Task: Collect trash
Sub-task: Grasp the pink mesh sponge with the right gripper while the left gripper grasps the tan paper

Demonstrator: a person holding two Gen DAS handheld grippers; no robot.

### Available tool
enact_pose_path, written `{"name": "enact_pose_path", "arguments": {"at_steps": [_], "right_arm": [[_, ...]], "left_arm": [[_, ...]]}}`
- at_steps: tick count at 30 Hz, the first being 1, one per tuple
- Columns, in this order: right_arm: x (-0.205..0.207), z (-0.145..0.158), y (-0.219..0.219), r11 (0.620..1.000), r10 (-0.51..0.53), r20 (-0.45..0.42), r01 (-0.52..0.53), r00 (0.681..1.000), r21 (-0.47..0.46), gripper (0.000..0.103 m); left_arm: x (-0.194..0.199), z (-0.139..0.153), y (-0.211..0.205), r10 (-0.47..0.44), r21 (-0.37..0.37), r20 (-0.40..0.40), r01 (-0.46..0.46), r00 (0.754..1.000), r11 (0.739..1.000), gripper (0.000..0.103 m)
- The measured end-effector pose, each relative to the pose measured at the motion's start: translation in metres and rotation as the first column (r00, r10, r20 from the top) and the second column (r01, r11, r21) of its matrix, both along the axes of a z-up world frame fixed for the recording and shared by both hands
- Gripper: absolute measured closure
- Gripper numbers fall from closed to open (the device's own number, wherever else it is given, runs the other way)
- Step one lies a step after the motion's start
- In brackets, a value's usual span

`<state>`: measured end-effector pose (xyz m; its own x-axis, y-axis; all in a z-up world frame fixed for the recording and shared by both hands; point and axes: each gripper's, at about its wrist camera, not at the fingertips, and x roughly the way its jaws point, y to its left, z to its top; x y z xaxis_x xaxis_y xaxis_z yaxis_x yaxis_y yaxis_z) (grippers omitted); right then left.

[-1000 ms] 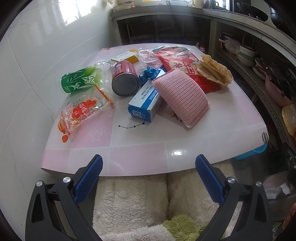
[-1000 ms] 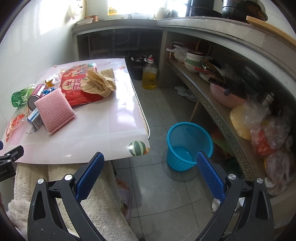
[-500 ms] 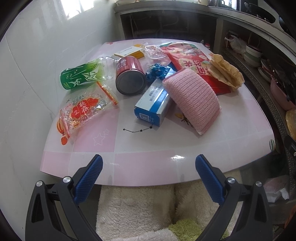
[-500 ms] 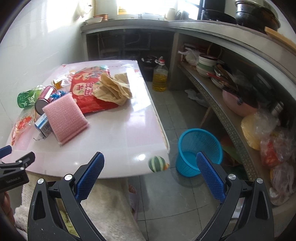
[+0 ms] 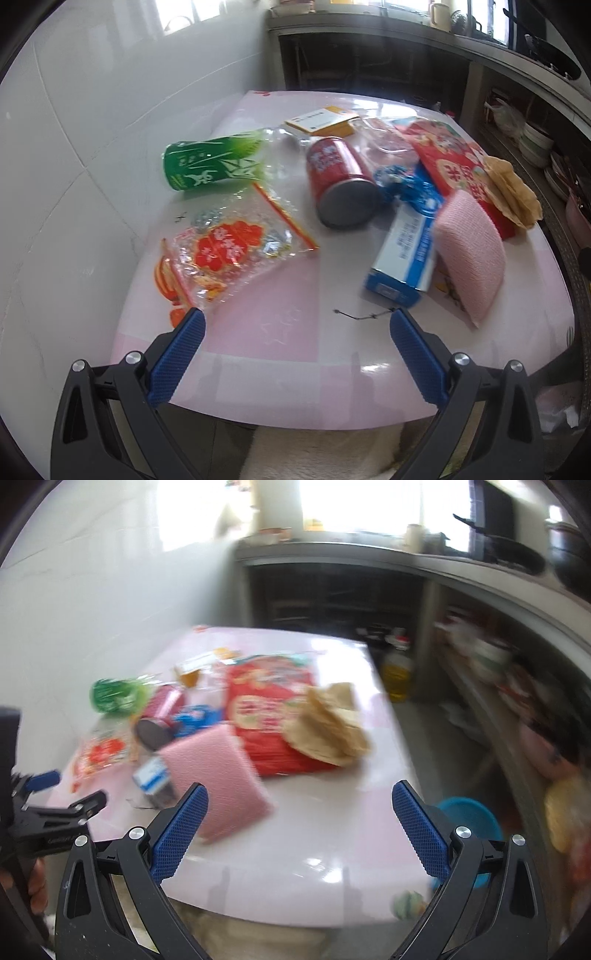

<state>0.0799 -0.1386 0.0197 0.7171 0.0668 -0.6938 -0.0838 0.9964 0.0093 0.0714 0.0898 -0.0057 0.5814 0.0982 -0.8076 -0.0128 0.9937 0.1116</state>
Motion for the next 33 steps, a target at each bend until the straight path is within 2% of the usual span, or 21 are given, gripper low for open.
{"name": "enact_pose_path", "arguments": {"at_steps": [4, 7, 12, 15, 18, 21, 27, 29, 30, 33], "right_arm": [[0.013, -0.007, 0.023, 0.995, 0.100, -0.013, -0.101, 0.995, -0.025, 0.008], [0.025, -0.016, 0.033, 0.988, 0.147, -0.043, -0.148, 0.988, -0.034, 0.008], [0.047, -0.031, 0.048, 0.968, 0.244, -0.097, -0.248, 0.965, -0.034, 0.008], [0.058, -0.038, 0.058, 0.943, 0.323, -0.133, -0.331, 0.937, -0.037, 0.008], [0.067, -0.049, 0.066, 0.926, 0.360, -0.170, -0.373, 0.917, -0.053, 0.008], [0.075, -0.058, 0.068, 0.922, 0.367, -0.189, -0.383, 0.911, -0.060, 0.008], [0.086, -0.064, 0.059, 0.930, 0.361, -0.204, -0.368, 0.910, 0.005, 0.008], [0.088, -0.066, 0.056, 0.932, 0.357, -0.214, -0.361, 0.909, 0.023, 0.013], [0.088, -0.067, 0.054, 0.933, 0.357, -0.217, -0.359, 0.908, 0.035, 0.019], [0.084, -0.067, 0.050, 0.937, 0.348, -0.221, -0.345, 0.911, 0.053, 0.023]], "left_arm": [[0.003, 0.001, 0.021, -0.012, -0.032, 0.011, 0.013, 1.000, 0.999, 0.005], [0.003, 0.004, 0.034, -0.032, -0.062, 0.056, 0.036, 0.998, 0.997, 0.005], [0.010, 0.010, 0.050, -0.155, -0.186, 0.147, 0.181, 0.977, 0.966, 0.005], [0.022, 0.016, 0.055, -0.145, -0.177, 0.178, 0.176, 0.973, 0.968, 0.005], [0.037, 0.019, 0.059, -0.138, -0.186, 0.165, 0.168, 0.977, 0.968, 0.005], [0.044, 0.022, 0.064, -0.136, -0.234, 0.165, 0.172, 0.977, 0.957, 0.006], [0.046, 0.024, 0.053, -0.176, -0.304, 0.160, 0.218, 0.971, 0.928, 0.006], [0.047, 0.025, 0.045, -0.195, -0.311, 0.159, 0.236, 0.968, 0.921, 0.006], [0.046, 0.026, 0.040, -0.208, -0.314, 0.162, 0.250, 0.965, 0.916, 0.006], [0.045, 0.030, 0.026, -0.243, -0.314, 0.173, 0.287, 0.954, 0.905, 0.006]]}}
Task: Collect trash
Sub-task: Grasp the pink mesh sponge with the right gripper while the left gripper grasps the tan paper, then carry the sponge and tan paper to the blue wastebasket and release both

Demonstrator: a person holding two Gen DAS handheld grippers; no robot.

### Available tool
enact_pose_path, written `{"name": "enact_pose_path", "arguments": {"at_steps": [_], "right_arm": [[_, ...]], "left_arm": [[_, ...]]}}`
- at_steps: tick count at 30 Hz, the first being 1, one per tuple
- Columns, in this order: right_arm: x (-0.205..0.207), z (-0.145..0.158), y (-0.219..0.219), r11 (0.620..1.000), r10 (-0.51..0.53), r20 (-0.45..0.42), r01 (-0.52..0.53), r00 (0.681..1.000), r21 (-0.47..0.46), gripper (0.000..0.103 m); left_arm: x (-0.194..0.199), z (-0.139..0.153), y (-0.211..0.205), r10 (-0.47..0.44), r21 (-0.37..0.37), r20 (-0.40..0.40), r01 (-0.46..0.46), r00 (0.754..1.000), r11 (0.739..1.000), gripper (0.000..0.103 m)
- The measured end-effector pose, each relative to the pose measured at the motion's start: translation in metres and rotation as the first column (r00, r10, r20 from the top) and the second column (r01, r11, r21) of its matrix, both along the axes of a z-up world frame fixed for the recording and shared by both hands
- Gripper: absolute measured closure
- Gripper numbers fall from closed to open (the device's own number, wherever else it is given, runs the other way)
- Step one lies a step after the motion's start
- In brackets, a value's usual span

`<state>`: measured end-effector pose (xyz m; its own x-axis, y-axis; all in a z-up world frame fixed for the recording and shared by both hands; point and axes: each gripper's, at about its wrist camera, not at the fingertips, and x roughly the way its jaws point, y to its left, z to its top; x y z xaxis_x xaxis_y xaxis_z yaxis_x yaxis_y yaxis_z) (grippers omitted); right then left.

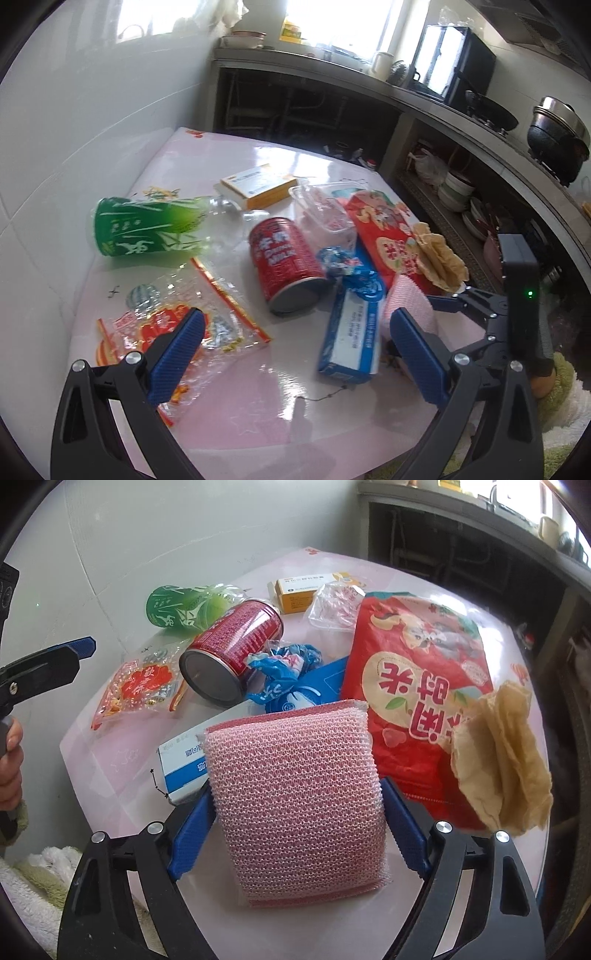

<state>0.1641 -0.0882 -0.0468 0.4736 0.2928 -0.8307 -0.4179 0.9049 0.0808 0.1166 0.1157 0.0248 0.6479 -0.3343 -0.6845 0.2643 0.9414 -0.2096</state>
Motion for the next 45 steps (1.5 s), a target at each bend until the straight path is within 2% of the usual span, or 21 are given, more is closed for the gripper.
{"name": "enact_pose_path", "arguments": {"at_steps": [6, 9, 12, 16, 19, 20, 22, 23, 24, 26, 28, 30, 32, 34, 36, 38, 40, 42, 44, 45], "right_arm": [[-0.021, 0.003, -0.011, 0.999, -0.042, -0.003, 0.042, 0.999, -0.016, 0.025], [-0.034, 0.004, -0.029, 0.994, -0.103, -0.016, 0.103, 0.995, -0.026, 0.025], [-0.050, 0.007, -0.061, 0.976, -0.212, -0.017, 0.211, 0.977, -0.042, 0.025], [-0.066, 0.007, -0.102, 0.936, -0.349, -0.015, 0.348, 0.937, -0.050, 0.025], [-0.072, 0.007, -0.122, 0.915, -0.403, -0.022, 0.402, 0.915, -0.038, 0.025], [-0.073, 0.007, -0.128, 0.910, -0.415, -0.023, 0.414, 0.910, -0.034, 0.025], [-0.076, 0.007, -0.134, 0.903, -0.430, -0.021, 0.429, 0.903, -0.033, 0.025], [-0.076, 0.007, -0.139, 0.899, -0.437, -0.022, 0.437, 0.899, -0.030, 0.025], [-0.078, 0.006, -0.137, 0.896, -0.445, -0.021, 0.444, 0.895, -0.030, 0.025], [-0.078, 0.006, -0.146, 0.889, -0.458, -0.018, 0.458, 0.889, -0.020, 0.025], [-0.079, 0.006, -0.156, 0.882, -0.472, -0.022, 0.472, 0.881, 0.004, 0.025], [-0.075, 0.004, -0.161, 0.875, -0.483, -0.028, 0.484, 0.875, 0.027, 0.026], [-0.076, 0.002, -0.169, 0.868, -0.492, -0.034, 0.493, 0.870, 0.060, 0.026], [-0.074, 0.002, -0.179, 0.858, -0.501, -0.045, 0.503, 0.864, 0.102, 0.027], [-0.073, 0.003, -0.186, 0.847, -0.508, -0.052, 0.510, 0.860, 0.150, 0.028], [-0.075, 0.004, -0.199, 0.824, -0.519, -0.071, 0.521, 0.852, 0.224, 0.029], [-0.080, 0.005, -0.212, 0.790, -0.538, -0.086, 0.538, 0.838, 0.294, 0.029], [-0.083, 0.009, -0.230, 0.749, -0.568, -0.091, 0.560, 0.818, 0.354, 0.029], [-0.091, 0.014, -0.257, 0.687, -0.631, -0.076, 0.602, 0.772, 0.408, 0.029], [-0.097, 0.016, -0.271, 0.651, -0.672, -0.066, 0.631, 0.737, 0.421, 0.029]], "left_arm": [[0.004, 0.012, -0.034, -0.088, -0.021, 0.027, 0.088, 0.996, 0.996, 0.006], [0.015, 0.020, -0.064, -0.165, -0.022, 0.037, 0.166, 0.986, 0.986, 0.006], [0.030, 0.033, -0.104, -0.243, -0.006, 0.071, 0.244, 0.967, 0.970, 0.006], [0.054, 0.048, -0.165, -0.376, -0.051, 0.097, 0.382, 0.921, 0.923, 0.006], [0.078, 0.042, -0.218, -0.485, -0.039, 0.019, 0.486, 0.874, 0.873, 0.006], [0.085, 0.034, -0.236, -0.507, -0.007, -0.027, 0.507, 0.862, 0.862, 0.006], [0.096, 0.011, -0.269, -0.564, 0.067, -0.129, 0.575, 0.815, 0.815, 0.006], [0.100, -0.004, -0.282, -0.567, 0.126, -0.176, 0.590, 0.804, 0.798, 0.006], [0.103, -0.021, -0.294, -0.551, 0.214, -0.219, 0.591, 0.805, 0.778, 0.006], [0.103, -0.046, -0.308, -0.548, 0.326, -0.261, 0.607, 0.795, 0.725, 0.013], [0.102, -0.068, -0.316, -0.536, 0.400, -0.302, 0.615, 0.788, 0.680, 0.025], [0.103, -0.080, -0.316, -0.517, 0.438, -0.316, 0.606, 0.796, 0.665, 0.035], [0.103, -0.079, -0.313, -0.518, 0.412, -0.309, 0.603, 0.797, 0.683, 0.046], [0.105, -0.078, -0.311, -0.507, 0.415, -0.307, 0.593, 0.805, 0.690, 0.078], [0.106, -0.072, -0.303, -0.502, 0.401, -0.304, 0.587, 0.810, 0.704, 0.090], [0.108, -0.057, -0.294, -0.498, 0.343, -0.291, 0.575, 0.817, 0.743, 0.094], [0.110, -0.035, -0.293, -0.504, 0.305, -0.257, 0.564, 0.825, 0.767, 0.095], [0.106, -0.012, -0.298, -0.528, 0.265, -0.213, 0.568, 0.822, 0.779, 0.095], [0.100, 0.011, -0.307, -0.566, 0.199, -0.180, 0.593, 0.804, 0.780, 0.095], [0.096, 0.022, -0.315, -0.594, 0.151, -0.172, 0.617, 0.786, 0.773, 0.095]]}}
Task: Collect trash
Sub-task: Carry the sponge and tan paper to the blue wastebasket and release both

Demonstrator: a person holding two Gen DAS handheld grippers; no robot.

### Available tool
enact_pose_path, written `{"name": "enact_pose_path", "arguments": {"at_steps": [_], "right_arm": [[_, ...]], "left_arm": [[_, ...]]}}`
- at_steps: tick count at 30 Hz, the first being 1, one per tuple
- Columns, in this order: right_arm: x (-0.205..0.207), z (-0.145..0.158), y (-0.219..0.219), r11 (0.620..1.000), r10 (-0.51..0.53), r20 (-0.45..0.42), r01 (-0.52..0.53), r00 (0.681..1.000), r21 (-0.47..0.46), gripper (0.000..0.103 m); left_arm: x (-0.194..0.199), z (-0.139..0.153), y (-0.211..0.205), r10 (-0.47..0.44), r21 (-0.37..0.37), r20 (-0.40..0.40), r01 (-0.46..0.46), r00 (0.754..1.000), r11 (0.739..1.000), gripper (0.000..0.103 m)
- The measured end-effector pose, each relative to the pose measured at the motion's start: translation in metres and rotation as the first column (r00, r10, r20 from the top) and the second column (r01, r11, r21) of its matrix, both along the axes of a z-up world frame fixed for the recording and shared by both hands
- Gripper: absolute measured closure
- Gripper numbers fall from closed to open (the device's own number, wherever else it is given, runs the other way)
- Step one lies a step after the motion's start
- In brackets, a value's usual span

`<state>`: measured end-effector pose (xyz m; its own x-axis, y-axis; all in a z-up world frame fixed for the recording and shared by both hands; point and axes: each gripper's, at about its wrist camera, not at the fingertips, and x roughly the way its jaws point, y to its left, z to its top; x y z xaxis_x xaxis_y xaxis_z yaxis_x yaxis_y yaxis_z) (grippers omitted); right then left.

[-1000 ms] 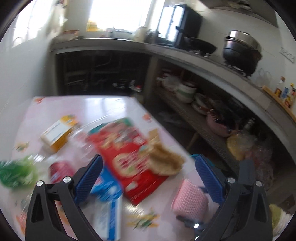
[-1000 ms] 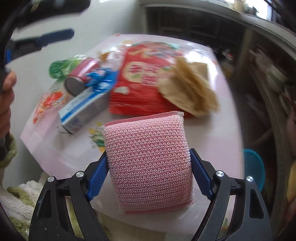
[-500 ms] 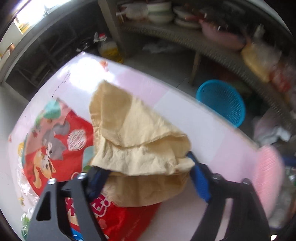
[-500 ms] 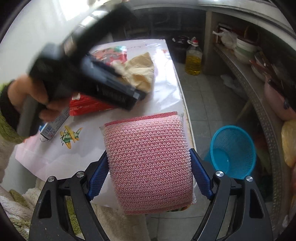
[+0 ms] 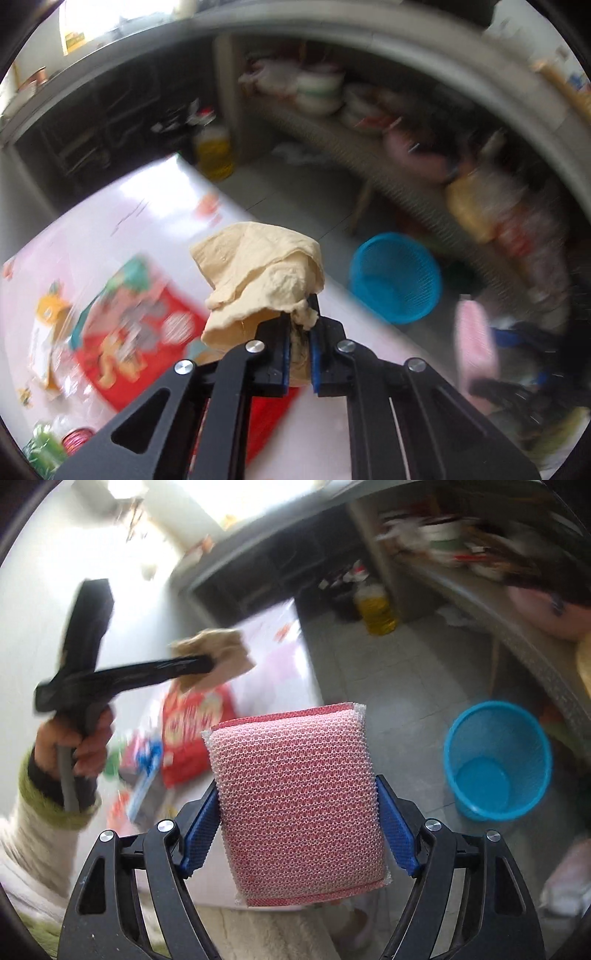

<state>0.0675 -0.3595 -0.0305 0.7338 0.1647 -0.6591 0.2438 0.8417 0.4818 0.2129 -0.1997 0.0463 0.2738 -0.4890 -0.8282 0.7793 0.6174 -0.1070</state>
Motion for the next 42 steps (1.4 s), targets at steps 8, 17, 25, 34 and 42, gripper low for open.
{"name": "enact_pose_path", "arguments": {"at_steps": [8, 17, 25, 34, 42], "right_arm": [[-0.034, -0.074, -0.127, 0.853, -0.446, -0.145, 0.468, 0.883, 0.229, 0.029], [-0.021, -0.170, -0.198, 0.647, -0.600, -0.302, 0.671, 0.741, 0.363, 0.027], [0.019, -0.221, -0.223, 0.644, -0.633, -0.319, 0.708, 0.705, 0.289, 0.018], [-0.002, -0.205, -0.183, 0.690, -0.616, -0.298, 0.682, 0.730, 0.244, 0.018], [-0.021, -0.130, -0.126, 0.838, -0.493, -0.229, 0.528, 0.840, 0.134, 0.018]], "left_arm": [[-0.011, -0.037, -0.159, -0.210, -0.088, -0.368, 0.190, 0.906, 0.978, 0.095], [-0.016, -0.170, -0.294, -0.143, 0.190, -0.472, 0.259, 0.870, 0.947, 0.089], [0.019, -0.188, -0.290, 0.037, 0.221, -0.469, 0.076, 0.883, 0.972, 0.034], [0.018, -0.098, -0.226, -0.045, 0.036, -0.388, 0.064, 0.920, 0.997, 0.033], [-0.022, -0.018, -0.091, -0.071, -0.082, -0.302, 0.048, 0.951, 0.995, 0.027]]}}
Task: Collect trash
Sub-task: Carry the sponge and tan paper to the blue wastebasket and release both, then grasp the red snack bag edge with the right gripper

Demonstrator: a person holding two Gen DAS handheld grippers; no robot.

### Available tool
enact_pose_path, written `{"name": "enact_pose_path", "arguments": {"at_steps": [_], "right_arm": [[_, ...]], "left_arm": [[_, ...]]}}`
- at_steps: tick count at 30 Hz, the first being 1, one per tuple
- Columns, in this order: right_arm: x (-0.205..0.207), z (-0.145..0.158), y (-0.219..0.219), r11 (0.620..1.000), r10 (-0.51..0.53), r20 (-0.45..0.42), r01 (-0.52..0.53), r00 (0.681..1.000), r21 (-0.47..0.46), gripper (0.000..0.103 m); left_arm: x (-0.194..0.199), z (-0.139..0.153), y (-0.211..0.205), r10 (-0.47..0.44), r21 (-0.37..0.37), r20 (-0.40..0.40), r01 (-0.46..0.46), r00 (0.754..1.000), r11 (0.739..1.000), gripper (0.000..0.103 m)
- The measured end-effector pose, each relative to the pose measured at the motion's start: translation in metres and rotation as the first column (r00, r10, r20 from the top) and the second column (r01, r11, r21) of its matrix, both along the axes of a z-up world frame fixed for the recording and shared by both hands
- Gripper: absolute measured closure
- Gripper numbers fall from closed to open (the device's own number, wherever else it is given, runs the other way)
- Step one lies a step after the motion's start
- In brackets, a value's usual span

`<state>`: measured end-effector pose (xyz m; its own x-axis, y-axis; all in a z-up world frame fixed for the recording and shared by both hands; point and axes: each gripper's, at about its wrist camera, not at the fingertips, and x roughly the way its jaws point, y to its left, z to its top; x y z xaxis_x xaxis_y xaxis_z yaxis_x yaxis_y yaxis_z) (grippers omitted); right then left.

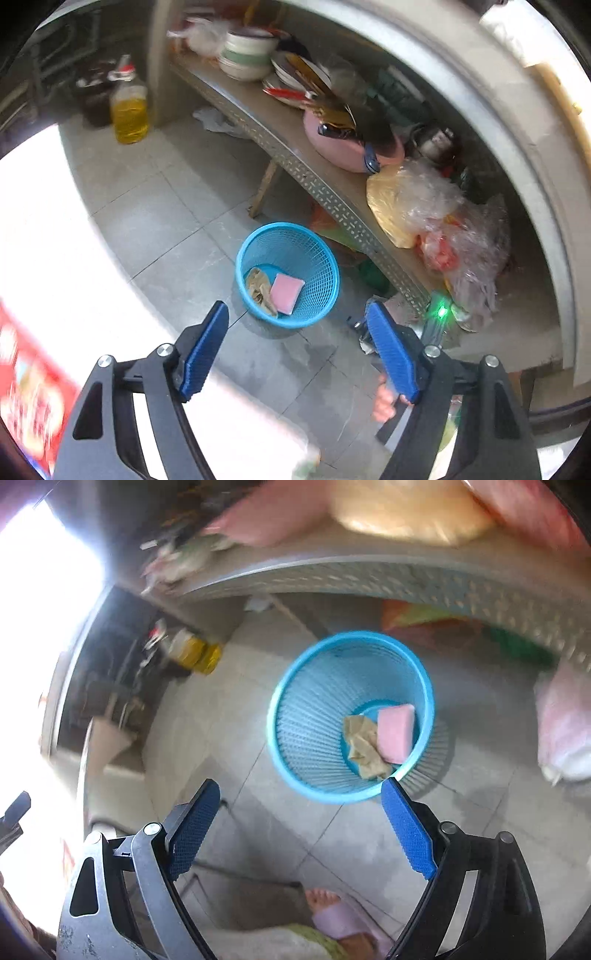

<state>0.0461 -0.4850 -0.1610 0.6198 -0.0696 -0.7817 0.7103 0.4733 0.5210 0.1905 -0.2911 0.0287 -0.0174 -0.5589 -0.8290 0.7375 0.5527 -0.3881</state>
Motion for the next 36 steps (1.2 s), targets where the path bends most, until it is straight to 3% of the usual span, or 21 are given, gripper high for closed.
{"name": "enact_pose_path", "arguments": {"at_steps": [5, 8, 10, 14, 15, 18, 22, 26, 27, 33, 36], "right_arm": [[0.013, 0.063, 0.028, 0.984, 0.160, 0.067, -0.153, 0.985, -0.097, 0.018], [0.036, 0.093, 0.050, 0.954, 0.292, 0.135, -0.278, 0.947, -0.116, 0.018], [0.057, 0.106, 0.068, 0.920, 0.391, 0.168, -0.376, 0.905, -0.113, 0.018], [0.119, 0.119, 0.108, 0.802, 0.584, 0.269, -0.596, 0.766, -0.046, 0.018], [0.138, 0.120, 0.118, 0.764, 0.618, 0.303, -0.645, 0.725, -0.015, 0.018], [0.188, 0.114, 0.137, 0.687, 0.677, 0.333, -0.726, 0.656, 0.033, 0.018], [0.246, 0.092, 0.157, 0.597, 0.725, 0.339, -0.792, 0.600, 0.127, 0.018], [0.285, 0.070, 0.178, 0.547, 0.749, 0.305, -0.809, 0.588, 0.216, 0.022], [0.292, 0.067, 0.181, 0.540, 0.756, 0.303, -0.815, 0.579, 0.211, 0.029], [0.296, 0.068, 0.196, 0.424, 0.810, 0.346, -0.881, 0.473, 0.213, 0.030], [0.290, 0.066, 0.201, 0.394, 0.835, 0.324, -0.894, 0.445, 0.212, 0.044]], "left_arm": [[-0.016, 0.017, 0.113, 0.146, -0.072, 0.061, -0.142, 0.987, 0.987, 0.026], [-0.029, 0.020, 0.174, 0.273, -0.101, 0.156, -0.260, 0.949, 0.960, 0.026], [-0.042, 0.022, 0.210, 0.349, -0.129, 0.202, -0.329, 0.915, 0.936, 0.026], [-0.058, 0.017, 0.251, 0.454, -0.148, 0.298, -0.429, 0.839, 0.891, 0.026], [-0.061, 0.016, 0.256, 0.477, -0.156, 0.316, -0.451, 0.820, 0.879, 0.029], [-0.065, 0.013, 0.268, 0.498, -0.176, 0.353, -0.466, 0.792, 0.867, 0.041], [-0.059, -0.006, 0.260, 0.455, -0.112, 0.407, -0.451, 0.792, 0.885, 0.062], [-0.051, -0.026, 0.244, 0.408, -0.047, 0.425, -0.431, 0.808, 0.901, 0.077], [-0.050, -0.029, 0.242, 0.404, -0.040, 0.425, -0.429, 0.810, 0.902, 0.081], [-0.043, -0.042, 0.234, 0.384, -0.032, 0.398, -0.406, 0.833, 0.913, 0.085], [-0.044, -0.047, 0.234, 0.374, -0.030, 0.399, -0.396, 0.837, 0.918, 0.085]]}}
